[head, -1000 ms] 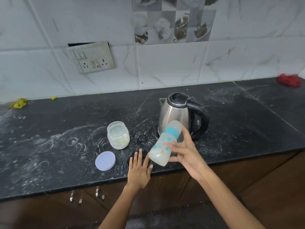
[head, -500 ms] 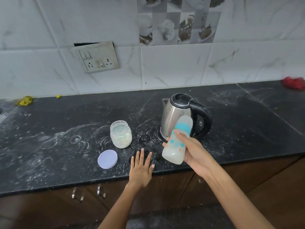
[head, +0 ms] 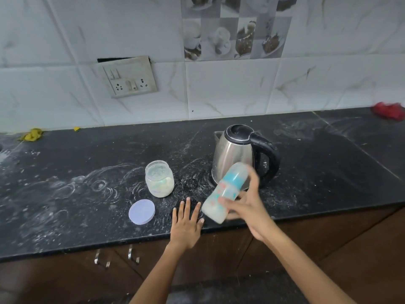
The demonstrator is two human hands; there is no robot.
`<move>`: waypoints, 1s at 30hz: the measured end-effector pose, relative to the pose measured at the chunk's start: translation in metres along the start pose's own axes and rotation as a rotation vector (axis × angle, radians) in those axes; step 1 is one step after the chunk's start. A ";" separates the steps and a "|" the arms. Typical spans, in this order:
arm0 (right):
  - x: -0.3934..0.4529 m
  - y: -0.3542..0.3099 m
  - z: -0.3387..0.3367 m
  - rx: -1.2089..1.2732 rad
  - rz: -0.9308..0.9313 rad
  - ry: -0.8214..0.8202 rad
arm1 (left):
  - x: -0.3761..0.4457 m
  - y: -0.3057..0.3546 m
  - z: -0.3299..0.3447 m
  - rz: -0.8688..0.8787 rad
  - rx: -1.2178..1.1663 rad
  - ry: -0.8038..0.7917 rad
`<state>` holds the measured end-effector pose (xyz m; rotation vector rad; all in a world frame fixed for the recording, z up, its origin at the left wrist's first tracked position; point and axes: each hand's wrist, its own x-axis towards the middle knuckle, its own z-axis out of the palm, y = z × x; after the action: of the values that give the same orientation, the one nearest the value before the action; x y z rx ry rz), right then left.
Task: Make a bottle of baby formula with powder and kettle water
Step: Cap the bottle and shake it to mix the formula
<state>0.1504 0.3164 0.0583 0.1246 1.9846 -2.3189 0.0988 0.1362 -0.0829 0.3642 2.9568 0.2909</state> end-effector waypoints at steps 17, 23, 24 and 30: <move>0.002 0.011 0.004 0.044 0.018 -0.044 | 0.004 -0.005 0.016 0.006 0.074 0.013; 0.008 0.009 -0.002 0.152 -0.026 0.094 | 0.006 -0.004 0.018 -0.024 0.041 0.017; 0.005 0.012 0.001 0.082 0.000 0.039 | 0.005 -0.003 0.016 -0.027 0.045 0.027; 0.012 0.001 -0.004 0.197 -0.055 0.148 | 0.006 -0.003 0.016 -0.029 0.052 0.055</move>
<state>0.1387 0.3200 0.0554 0.2659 1.8365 -2.6080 0.0946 0.1375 -0.0995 0.3242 3.0257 0.2244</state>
